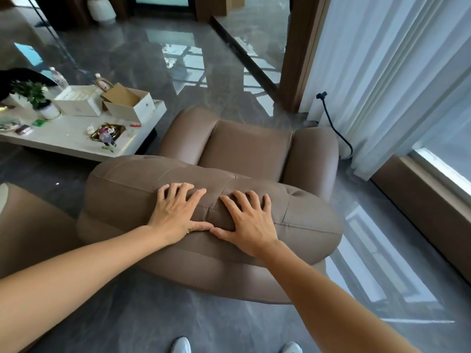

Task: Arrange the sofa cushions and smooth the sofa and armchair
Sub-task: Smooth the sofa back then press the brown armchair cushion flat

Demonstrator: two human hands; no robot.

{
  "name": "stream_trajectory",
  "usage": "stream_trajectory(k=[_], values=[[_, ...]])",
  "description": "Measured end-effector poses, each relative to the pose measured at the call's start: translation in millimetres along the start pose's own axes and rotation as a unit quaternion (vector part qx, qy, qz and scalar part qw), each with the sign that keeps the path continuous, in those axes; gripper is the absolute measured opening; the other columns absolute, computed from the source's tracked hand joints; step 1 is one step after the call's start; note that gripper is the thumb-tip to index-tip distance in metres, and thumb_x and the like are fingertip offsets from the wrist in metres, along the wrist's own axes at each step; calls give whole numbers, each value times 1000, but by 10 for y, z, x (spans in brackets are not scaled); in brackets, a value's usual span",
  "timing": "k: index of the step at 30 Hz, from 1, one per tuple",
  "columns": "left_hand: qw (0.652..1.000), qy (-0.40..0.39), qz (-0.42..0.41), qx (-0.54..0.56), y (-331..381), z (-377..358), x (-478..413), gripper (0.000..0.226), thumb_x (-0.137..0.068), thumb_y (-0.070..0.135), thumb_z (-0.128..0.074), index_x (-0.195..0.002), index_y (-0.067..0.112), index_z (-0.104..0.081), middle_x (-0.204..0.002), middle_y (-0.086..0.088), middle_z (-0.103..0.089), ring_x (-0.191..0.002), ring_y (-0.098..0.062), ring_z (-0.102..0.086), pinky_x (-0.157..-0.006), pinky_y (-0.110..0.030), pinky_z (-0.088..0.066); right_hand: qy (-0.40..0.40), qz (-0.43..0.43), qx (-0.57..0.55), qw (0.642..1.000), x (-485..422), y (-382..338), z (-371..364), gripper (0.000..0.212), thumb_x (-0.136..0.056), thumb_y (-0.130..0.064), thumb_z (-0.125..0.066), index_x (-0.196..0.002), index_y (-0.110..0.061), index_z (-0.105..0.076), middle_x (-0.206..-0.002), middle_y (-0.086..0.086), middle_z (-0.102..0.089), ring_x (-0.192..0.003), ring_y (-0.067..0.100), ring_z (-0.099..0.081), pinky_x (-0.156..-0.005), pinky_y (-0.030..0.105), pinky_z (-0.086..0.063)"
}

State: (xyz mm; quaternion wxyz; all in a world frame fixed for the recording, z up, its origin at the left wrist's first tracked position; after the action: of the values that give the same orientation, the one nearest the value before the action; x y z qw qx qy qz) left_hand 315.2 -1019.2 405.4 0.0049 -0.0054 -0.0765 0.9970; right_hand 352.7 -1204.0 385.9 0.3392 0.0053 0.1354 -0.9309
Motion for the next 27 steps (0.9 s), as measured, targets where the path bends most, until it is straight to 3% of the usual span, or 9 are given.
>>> stream_trajectory(k=[3, 10, 16, 19, 27], values=[[999, -15, 42, 6, 485, 69, -47, 97, -67, 88, -34, -140, 25, -42, -133, -10, -46, -121, -32, -38, -100, -50, -28, -23, 34, -15, 999, 152, 437, 118, 84, -81, -83, -31, -147, -32, -37, -147, 4, -43, -135, 37, -33, -113, 67, -16], [992, -57, 116, 2, 1396, 213, -185, 105, -63, 92, -19, -143, 27, -38, -136, -8, -44, -123, -32, -35, -99, -49, -27, -57, 103, -22, 993, 338, 1322, 346, 84, -81, -84, -33, -150, -35, -32, -152, 2, -39, -141, 35, -27, -116, 66, -12], [994, -32, 106, -16, 2331, 364, -625, 99, -74, 85, -24, -130, 9, -53, -115, -19, -54, -100, -38, -48, -81, -49, -40, -57, 173, -46, 982, 345, 2348, 600, 85, -78, -87, -39, -148, -39, -35, -149, -2, -43, -139, 30, -32, -118, 62, -15], [994, -21, 106, -11, 2795, 414, -969, 96, -77, 82, -24, -125, 4, -54, -108, -17, -54, -95, -36, -48, -81, -49, -40, -63, 205, -35, 976, 234, 2922, 724, 86, -77, -88, -40, -148, -40, -36, -150, -3, -43, -140, 28, -32, -118, 60, -17], [974, -9, 220, 60, 3966, 580, -2114, 89, -79, 78, -34, -122, 2, -53, -105, -17, -54, -94, -36, -47, -81, -50, -39, -140, 271, -14, 952, -303, 4526, 1100, 87, -76, -89, -38, -151, -50, -22, -162, -9, -30, -152, 23, -16, -122, 58, -7]])
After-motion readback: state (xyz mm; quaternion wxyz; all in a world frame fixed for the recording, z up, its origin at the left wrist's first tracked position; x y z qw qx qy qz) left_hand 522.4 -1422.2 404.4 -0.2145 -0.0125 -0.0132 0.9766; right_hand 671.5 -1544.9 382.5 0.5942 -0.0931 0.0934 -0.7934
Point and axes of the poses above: each hand's wrist, its own x-axis away from the middle knuckle, its own z-axis out of the back of the hand, y = z × x, the point moved 4 cm from there along -x, towards the middle knuckle
